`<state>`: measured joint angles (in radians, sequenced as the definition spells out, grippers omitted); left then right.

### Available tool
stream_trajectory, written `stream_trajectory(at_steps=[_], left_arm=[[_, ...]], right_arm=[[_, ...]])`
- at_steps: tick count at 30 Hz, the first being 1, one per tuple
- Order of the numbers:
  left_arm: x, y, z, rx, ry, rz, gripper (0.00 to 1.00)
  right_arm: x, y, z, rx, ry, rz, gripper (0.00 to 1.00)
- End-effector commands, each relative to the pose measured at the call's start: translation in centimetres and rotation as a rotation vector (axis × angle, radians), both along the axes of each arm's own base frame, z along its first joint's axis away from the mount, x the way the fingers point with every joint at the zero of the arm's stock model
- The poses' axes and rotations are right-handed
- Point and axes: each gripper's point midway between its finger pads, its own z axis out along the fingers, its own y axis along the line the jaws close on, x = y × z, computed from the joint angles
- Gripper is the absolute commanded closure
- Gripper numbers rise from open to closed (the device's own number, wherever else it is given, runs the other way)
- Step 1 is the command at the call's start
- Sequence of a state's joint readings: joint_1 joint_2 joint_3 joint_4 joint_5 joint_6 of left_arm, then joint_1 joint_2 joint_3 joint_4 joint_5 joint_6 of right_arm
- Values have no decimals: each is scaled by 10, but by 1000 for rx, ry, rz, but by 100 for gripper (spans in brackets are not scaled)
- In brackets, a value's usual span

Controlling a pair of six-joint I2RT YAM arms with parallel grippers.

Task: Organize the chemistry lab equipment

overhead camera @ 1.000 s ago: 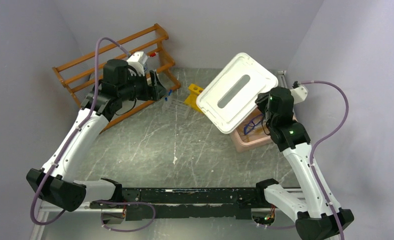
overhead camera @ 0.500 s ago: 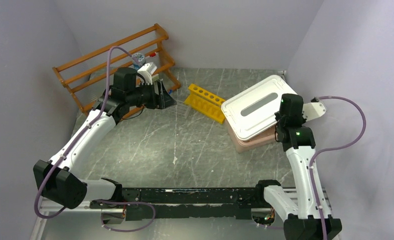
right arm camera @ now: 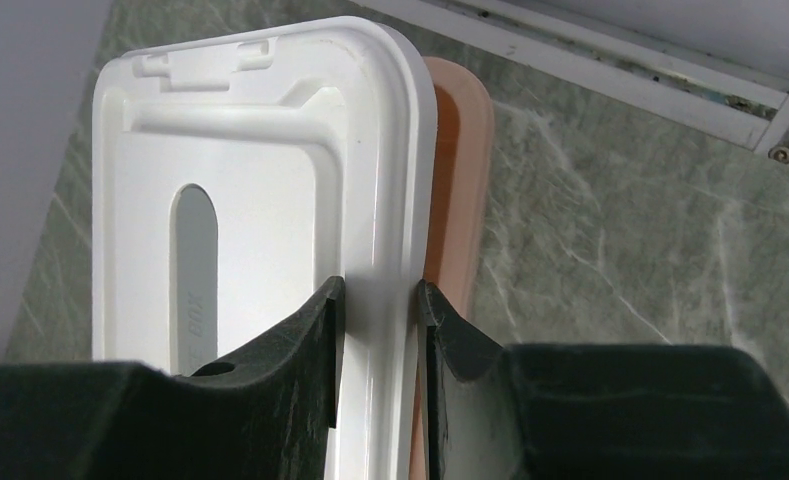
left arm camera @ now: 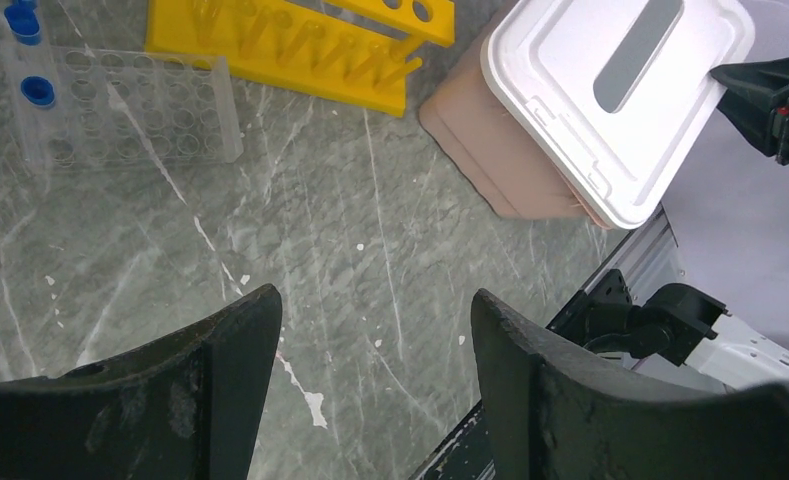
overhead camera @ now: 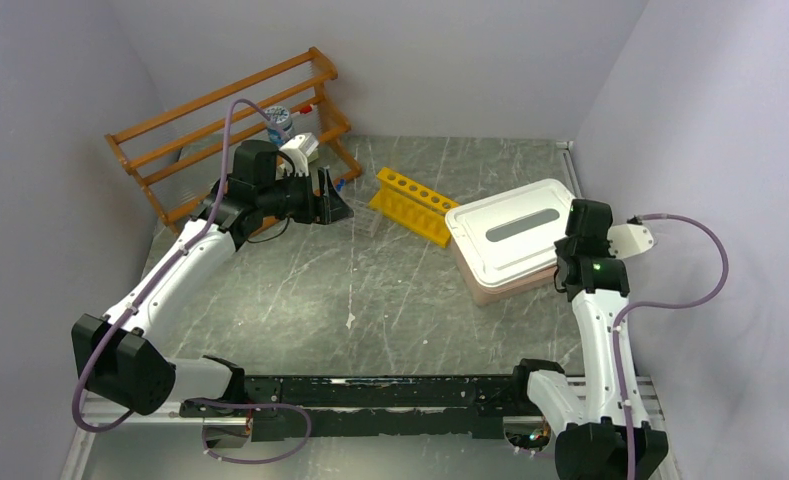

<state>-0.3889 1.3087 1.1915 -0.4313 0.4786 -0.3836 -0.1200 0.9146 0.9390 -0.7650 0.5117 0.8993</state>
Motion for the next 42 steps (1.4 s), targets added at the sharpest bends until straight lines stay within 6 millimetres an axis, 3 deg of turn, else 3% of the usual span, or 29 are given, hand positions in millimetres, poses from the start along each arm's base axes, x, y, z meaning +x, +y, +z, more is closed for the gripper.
stream_trajectory(at_steps=[1,5,13,17,21,24,29,35,42], left_arm=[[0,-5,3,-7,-29,-26,27],[1,-5,1,-8,-21,-24,28],[3,-8,-7,-7,5,-31,29],[3,-8,-10,-6,9,-32,29],[3,-10,-13,-14,16,-39,29],[2,-11,-20,-15,30,-44,29],[3,-10,-31,-6,22,-40,29],[5,-5,-48,18,1,-12,29],[8,4,-55,64,-7,25,29]], right_arm=[[-21,-10,-17,-24,75,-61,85],[-31,-18,-18,-55,88,-108,60],[-35,-28,-2,-111,100,-143,49],[-14,-18,18,-139,67,11,47],[21,10,43,-146,14,283,42],[40,28,46,-147,37,421,38],[68,106,50,-270,92,608,31],[99,187,32,-433,217,734,26],[130,233,15,-574,299,782,20]])
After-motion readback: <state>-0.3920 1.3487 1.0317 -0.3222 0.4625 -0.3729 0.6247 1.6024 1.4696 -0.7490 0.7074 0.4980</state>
